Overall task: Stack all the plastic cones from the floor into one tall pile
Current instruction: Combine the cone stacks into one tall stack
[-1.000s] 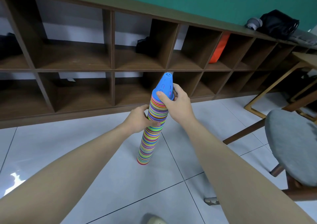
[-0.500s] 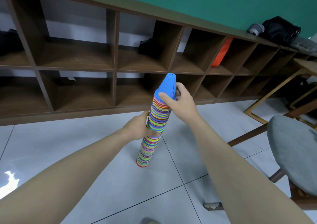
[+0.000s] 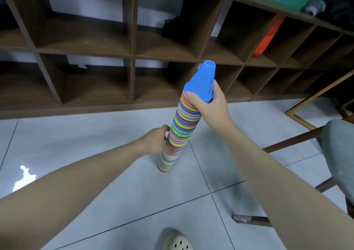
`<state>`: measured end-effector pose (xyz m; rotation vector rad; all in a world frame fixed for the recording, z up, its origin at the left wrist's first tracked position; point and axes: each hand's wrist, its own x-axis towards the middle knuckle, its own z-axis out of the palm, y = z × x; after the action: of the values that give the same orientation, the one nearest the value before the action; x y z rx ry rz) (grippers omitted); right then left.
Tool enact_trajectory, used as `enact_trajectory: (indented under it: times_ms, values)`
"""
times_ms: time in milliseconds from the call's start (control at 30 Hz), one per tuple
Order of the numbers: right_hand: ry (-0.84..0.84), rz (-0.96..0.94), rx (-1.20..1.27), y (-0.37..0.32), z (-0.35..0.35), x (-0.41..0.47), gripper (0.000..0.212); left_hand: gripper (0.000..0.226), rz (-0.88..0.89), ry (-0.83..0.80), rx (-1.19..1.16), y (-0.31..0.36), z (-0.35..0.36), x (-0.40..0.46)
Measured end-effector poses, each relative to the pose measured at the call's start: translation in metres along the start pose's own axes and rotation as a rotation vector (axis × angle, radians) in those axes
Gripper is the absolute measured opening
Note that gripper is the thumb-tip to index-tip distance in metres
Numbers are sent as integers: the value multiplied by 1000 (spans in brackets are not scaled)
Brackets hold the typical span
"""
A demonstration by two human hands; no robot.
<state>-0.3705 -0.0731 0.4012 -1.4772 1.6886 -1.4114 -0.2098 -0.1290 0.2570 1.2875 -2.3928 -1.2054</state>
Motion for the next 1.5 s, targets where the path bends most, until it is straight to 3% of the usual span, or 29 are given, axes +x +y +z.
enact_trajectory:
  times_ms: [300,567,900,1133,1500]
  values:
    - [62,-23,87,12,-4,4,40,91,-89,34,-138,-51,72,-5]
    - [65,12,121,20,-10,15,48,71,-142,125,-454,-74,106,14]
    - [77,70,144,31,-20,28,32,58,-160,124,-614,-102,139,24]
    - [89,85,176,40,-30,32,29,80,-217,116,-542,-129,164,43]
    - [143,142,191,56,-51,37,22,88,-308,32,-380,-126,163,51]
